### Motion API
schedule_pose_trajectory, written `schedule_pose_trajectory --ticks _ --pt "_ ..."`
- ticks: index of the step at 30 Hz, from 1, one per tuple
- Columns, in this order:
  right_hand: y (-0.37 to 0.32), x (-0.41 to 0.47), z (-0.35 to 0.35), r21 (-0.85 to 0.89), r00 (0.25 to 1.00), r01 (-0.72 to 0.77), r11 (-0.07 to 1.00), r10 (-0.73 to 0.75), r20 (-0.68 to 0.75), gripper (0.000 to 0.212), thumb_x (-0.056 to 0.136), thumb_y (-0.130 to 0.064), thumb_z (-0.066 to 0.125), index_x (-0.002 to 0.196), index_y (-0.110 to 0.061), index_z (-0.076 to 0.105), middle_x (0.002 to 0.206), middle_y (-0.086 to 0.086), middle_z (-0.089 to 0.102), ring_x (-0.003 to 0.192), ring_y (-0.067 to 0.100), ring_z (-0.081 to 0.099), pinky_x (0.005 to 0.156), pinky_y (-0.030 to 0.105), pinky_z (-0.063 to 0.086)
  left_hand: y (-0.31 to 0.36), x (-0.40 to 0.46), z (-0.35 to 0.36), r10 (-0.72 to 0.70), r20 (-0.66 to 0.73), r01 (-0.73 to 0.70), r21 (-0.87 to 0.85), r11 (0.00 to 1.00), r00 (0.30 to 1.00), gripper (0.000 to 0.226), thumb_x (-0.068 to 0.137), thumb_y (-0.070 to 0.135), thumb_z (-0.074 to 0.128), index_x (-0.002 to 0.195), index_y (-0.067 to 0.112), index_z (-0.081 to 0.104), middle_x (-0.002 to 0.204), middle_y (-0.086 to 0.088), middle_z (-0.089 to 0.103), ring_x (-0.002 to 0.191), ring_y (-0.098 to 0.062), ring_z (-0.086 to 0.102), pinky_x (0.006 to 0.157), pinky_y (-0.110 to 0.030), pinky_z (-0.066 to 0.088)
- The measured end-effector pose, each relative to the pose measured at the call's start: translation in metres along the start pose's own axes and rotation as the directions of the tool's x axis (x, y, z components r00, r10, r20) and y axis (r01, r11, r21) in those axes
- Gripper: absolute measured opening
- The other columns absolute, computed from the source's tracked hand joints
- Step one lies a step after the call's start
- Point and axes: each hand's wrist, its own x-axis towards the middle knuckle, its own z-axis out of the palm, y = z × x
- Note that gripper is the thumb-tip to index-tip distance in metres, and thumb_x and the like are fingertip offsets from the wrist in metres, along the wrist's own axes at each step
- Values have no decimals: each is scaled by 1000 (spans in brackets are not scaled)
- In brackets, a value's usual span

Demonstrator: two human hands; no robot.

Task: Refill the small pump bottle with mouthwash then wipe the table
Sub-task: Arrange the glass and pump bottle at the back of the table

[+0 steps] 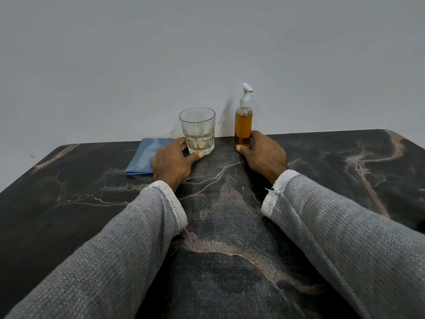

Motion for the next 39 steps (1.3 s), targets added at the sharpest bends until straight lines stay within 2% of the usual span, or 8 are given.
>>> schedule_pose_trajectory --ticks 20,26,29,30,31,33,36,39 --pt "1 0 2 -7 999 16 1000 -16 -37 52 91 -52 55 134 -23 47 121 5 64 111 30 59 94 44 44 2 -2 -2 20 1 -20 18 1000 1000 59 79 62 64 129 32 57 127 6 65 120 -28 56 99 -47 38" --pt "2 -2 0 63 999 -37 997 38 -10 75 87 -50 63 146 -18 29 126 8 62 119 32 56 100 47 40 0 -4 -4 32 24 -34 57 998 999 56 81 59 64 127 28 56 124 1 66 118 -32 55 96 -47 39" --pt "6 -11 -12 213 997 -32 977 16 76 84 85 -41 69 150 -18 19 113 11 66 110 29 60 100 48 44 -1 -13 -12 84 69 -76 -105 991 994 61 81 43 73 132 17 51 132 -5 61 125 -30 53 102 -47 42" --pt "8 -17 -17 289 996 -22 957 -6 93 84 86 -36 70 151 -18 19 104 8 66 102 25 62 97 45 47 0 -19 -16 99 85 -83 -173 981 992 64 81 37 74 135 14 49 136 -6 58 128 -27 51 106 -45 41" --pt "11 -26 -23 352 994 -4 936 -33 100 83 86 -33 70 151 -19 20 97 4 64 95 19 61 93 39 48 1 -26 -20 112 100 -88 -215 973 989 66 82 32 75 137 12 47 139 -7 55 130 -24 50 107 -40 40" --pt "21 -44 -33 416 994 45 908 -82 72 75 87 -31 69 148 -20 28 98 -3 59 90 10 56 86 29 48 6 -40 -26 133 124 -102 -231 968 983 66 84 30 73 141 11 44 141 -7 53 130 -22 49 107 -35 39" --pt "36 -78 -52 447 993 92 890 -114 22 55 88 -34 67 137 -21 44 103 -4 57 87 4 54 76 18 44 22 -68 -33 153 161 -126 -165 978 975 65 87 36 68 142 13 42 140 -7 54 129 -24 50 107 -40 40" --pt "48 -114 -68 425 988 142 894 -153 -8 40 89 -33 67 124 -20 55 101 -3 59 87 5 55 73 14 42 47 -107 -40 208 195 -178 -163 970 958 59 87 39 66 138 17 46 136 -5 57 125 -21 53 103 -38 43"
